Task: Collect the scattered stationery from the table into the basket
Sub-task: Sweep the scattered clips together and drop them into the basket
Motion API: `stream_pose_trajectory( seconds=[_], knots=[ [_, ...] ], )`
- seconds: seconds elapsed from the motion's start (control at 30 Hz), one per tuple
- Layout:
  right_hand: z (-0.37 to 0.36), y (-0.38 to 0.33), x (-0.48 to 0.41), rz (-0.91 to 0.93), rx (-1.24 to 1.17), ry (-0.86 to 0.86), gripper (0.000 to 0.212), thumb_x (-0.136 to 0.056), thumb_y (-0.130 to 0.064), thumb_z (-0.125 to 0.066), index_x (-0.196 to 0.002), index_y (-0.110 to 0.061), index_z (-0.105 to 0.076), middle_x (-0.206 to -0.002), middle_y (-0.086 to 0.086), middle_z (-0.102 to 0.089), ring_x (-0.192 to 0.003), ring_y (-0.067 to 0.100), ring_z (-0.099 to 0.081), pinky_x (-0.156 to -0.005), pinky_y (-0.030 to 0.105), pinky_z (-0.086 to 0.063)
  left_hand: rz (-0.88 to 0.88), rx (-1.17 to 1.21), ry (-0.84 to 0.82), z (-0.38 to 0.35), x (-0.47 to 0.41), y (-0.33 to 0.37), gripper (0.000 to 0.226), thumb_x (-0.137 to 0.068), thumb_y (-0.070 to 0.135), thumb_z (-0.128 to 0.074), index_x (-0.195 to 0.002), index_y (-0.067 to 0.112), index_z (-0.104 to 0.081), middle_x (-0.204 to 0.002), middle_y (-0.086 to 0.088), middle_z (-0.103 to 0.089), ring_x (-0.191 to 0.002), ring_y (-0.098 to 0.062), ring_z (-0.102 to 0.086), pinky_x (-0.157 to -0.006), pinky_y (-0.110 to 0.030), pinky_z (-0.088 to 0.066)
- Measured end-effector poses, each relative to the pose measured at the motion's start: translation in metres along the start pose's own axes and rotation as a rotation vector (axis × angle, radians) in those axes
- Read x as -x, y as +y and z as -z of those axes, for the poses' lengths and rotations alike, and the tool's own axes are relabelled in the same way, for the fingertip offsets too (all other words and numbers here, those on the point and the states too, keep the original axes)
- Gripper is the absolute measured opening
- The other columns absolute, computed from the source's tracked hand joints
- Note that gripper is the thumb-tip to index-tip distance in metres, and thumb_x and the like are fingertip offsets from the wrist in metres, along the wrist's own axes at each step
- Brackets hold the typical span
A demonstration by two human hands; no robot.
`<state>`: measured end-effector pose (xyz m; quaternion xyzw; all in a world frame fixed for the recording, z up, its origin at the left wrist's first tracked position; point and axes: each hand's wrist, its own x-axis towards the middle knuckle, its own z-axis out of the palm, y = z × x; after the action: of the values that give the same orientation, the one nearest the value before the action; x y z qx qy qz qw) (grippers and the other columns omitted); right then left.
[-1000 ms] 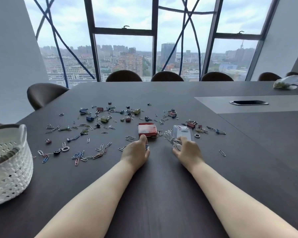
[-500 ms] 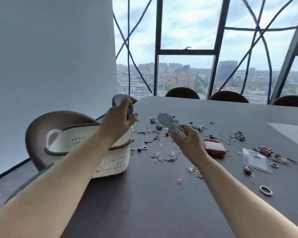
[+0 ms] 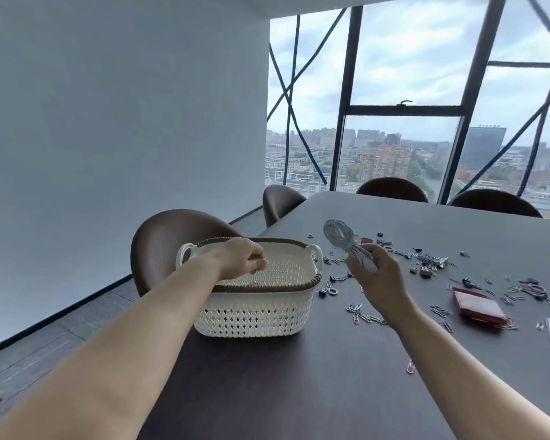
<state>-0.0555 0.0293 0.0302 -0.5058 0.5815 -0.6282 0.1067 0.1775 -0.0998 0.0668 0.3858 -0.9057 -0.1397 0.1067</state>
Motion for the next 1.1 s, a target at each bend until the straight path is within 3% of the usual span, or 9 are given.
stream_pose_trajectory(
  seconds=[0.13,0.27,0.33,0.5,0.73,0.83,0.93,1.0,1.1],
  knots=[
    [-0.011,-0.006,0.003,0.029,0.016,-0.049,0.023,-0.083,-0.009,-0.066,-0.075,-0.028,-0.056,-0.064,-0.004,-0.054,-0.054,0.008,-0.045,-0.054,0.026,-0.037,-0.047,-0.24,0.102,0.0,0.009,-0.003,0.013,-0.089,0.035,-0.057,-0.089,0.024,-0.066,-0.086,0.01,-0.067,-0.08,-0.01,-0.063,-0.08,-0.033,-0.051],
    [-0.037,-0.029,-0.01,0.136,0.095,-0.151,0.011,-0.084,-0.017,-0.066,-0.087,-0.023,-0.057,-0.067,-0.01,-0.055,-0.051,0.002,-0.045,-0.05,0.016,-0.035,-0.174,-0.401,0.622,0.001,0.036,-0.021,0.042,-0.092,0.042,-0.046,-0.069,0.013,-0.066,-0.065,0.005,-0.051,-0.064,-0.019,-0.058,-0.048,-0.019,-0.032],
    [-0.059,-0.045,-0.019,0.183,0.136,-0.242,0.01,-0.086,-0.02,-0.064,-0.094,-0.019,-0.058,-0.066,-0.012,-0.052,-0.048,0.0,-0.045,-0.045,0.011,-0.033,-0.207,-0.362,0.75,-0.001,0.053,-0.036,0.054,-0.091,0.045,-0.034,-0.056,0.014,-0.061,-0.055,0.005,-0.048,-0.052,-0.02,-0.053,-0.05,-0.02,-0.032],
    [-0.108,-0.048,-0.028,0.156,0.418,-0.438,0.023,-0.082,-0.057,-0.049,-0.096,-0.039,-0.052,-0.082,-0.01,-0.063,-0.073,0.018,-0.06,-0.072,0.035,-0.046,-0.121,-0.405,0.783,-0.02,0.074,-0.052,0.051,-0.089,0.033,-0.034,-0.05,0.015,-0.062,-0.057,0.003,-0.057,-0.055,-0.02,-0.055,-0.063,-0.03,-0.045],
    [-0.113,-0.056,-0.025,0.235,0.562,-0.481,0.03,-0.098,-0.038,-0.037,-0.117,-0.027,-0.057,-0.127,-0.006,-0.053,-0.122,0.013,-0.042,-0.081,0.023,-0.025,-0.085,-0.302,0.893,-0.03,0.071,-0.058,0.048,-0.086,0.026,-0.034,-0.049,0.011,-0.06,-0.059,-0.001,-0.055,-0.058,-0.022,-0.052,-0.064,-0.03,-0.039],
    [-0.11,-0.055,-0.02,0.264,0.648,-0.519,0.03,-0.098,-0.037,-0.036,-0.12,-0.028,-0.055,-0.129,-0.009,-0.055,-0.122,0.013,-0.045,-0.078,0.022,-0.023,-0.072,-0.31,0.861,-0.03,0.071,-0.056,0.048,-0.086,0.026,-0.034,-0.048,0.011,-0.059,-0.058,-0.001,-0.055,-0.058,-0.021,-0.051,-0.065,-0.03,-0.036],
    [-0.106,-0.052,-0.017,0.238,0.707,-0.471,0.024,-0.096,-0.032,-0.04,-0.112,-0.034,-0.058,-0.105,-0.014,-0.068,-0.101,0.012,-0.061,-0.09,0.034,-0.04,-0.065,-0.336,0.784,-0.027,0.072,-0.056,0.05,-0.086,0.029,-0.031,-0.05,0.01,-0.061,-0.059,-0.003,-0.058,-0.056,-0.024,-0.056,-0.068,-0.033,-0.043],
    [-0.099,-0.05,-0.017,0.245,0.645,-0.42,0.022,-0.095,-0.027,-0.044,-0.107,-0.03,-0.063,-0.093,-0.011,-0.071,-0.09,0.015,-0.066,-0.085,0.037,-0.049,-0.053,-0.333,0.72,-0.02,0.074,-0.054,0.05,-0.084,0.034,-0.03,-0.053,0.01,-0.063,-0.062,-0.003,-0.061,-0.06,-0.025,-0.058,-0.071,-0.036,-0.044],
    [-0.08,-0.052,-0.012,0.337,0.621,-0.333,0.025,-0.096,-0.026,-0.045,-0.11,-0.024,-0.065,-0.1,-0.002,-0.072,-0.09,0.021,-0.066,-0.076,0.035,-0.053,-0.048,-0.309,0.663,-0.01,0.072,-0.043,0.048,-0.079,0.043,-0.031,-0.061,0.012,-0.063,-0.066,-0.001,-0.062,-0.065,-0.024,-0.06,-0.075,-0.037,-0.042]
  ],
)
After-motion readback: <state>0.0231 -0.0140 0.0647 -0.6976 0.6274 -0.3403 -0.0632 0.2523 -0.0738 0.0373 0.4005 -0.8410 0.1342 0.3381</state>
